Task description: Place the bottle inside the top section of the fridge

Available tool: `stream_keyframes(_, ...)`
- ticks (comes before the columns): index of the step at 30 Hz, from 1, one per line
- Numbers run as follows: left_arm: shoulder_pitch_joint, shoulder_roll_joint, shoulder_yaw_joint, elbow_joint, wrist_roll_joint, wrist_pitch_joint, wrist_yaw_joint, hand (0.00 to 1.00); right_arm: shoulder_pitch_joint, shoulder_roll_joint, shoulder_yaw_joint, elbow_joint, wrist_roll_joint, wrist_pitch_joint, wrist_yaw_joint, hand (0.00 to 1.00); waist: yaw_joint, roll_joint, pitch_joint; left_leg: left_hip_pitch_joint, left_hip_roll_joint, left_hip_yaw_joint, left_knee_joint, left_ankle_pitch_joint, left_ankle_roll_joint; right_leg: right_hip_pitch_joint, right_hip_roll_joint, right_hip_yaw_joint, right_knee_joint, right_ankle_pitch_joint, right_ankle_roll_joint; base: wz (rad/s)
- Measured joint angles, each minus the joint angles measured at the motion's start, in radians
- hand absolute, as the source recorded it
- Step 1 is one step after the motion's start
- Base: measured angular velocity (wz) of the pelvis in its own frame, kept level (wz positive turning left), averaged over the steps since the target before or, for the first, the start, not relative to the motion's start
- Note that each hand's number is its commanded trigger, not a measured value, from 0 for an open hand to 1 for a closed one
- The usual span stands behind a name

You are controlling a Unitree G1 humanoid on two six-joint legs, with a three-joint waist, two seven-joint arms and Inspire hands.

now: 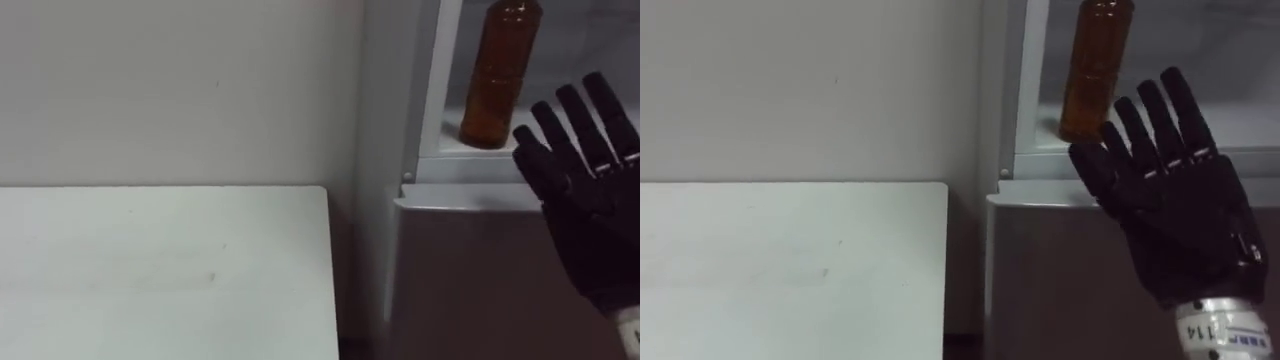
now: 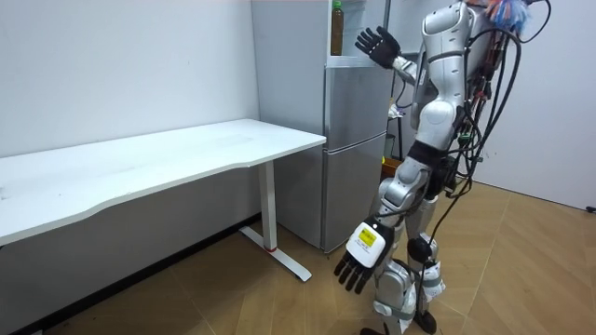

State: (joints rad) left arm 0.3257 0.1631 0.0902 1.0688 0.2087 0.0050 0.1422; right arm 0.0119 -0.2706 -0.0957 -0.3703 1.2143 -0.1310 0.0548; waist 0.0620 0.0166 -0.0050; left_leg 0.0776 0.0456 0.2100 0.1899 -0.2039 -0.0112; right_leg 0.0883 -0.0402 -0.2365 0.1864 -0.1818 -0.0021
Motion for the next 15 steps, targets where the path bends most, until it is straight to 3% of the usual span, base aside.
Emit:
stream_keyframes(3,-0.017,-0.002,-0.038,0.013,0.005,0.003,0.000,0.00,0.074,0.045,0.023,0.021,0.075,-0.001,0.057,0.00,0.001,0.014,0.0004,0.000,0.000,0.007,0.001,-0.002,0.001,-0.006,0.000,0.014,-0.001,-0.001,0.000,-0.06)
stream_keyframes(7,-0.029,-0.012,-0.055,0.025,0.002,0.001,-0.006,0.00,0.127,0.063,0.076,0.101,0.122,0.001,0.153,0.00,-0.002,0.028,-0.0019,-0.002,0.000,0.010,0.008,-0.002,0.002,-0.016,0.000,0.019,0.001,-0.001,0.001,-0.06)
stream_keyframes(15,-0.053,-0.023,-0.055,0.043,-0.001,-0.004,-0.002,0.00,0.211,0.080,0.071,0.361,0.157,0.022,0.254,0.00,-0.009,0.022,-0.0109,-0.020,0.000,0.006,0.013,-0.003,0.002,-0.033,0.001,0.022,-0.001,-0.001,0.000,0.00)
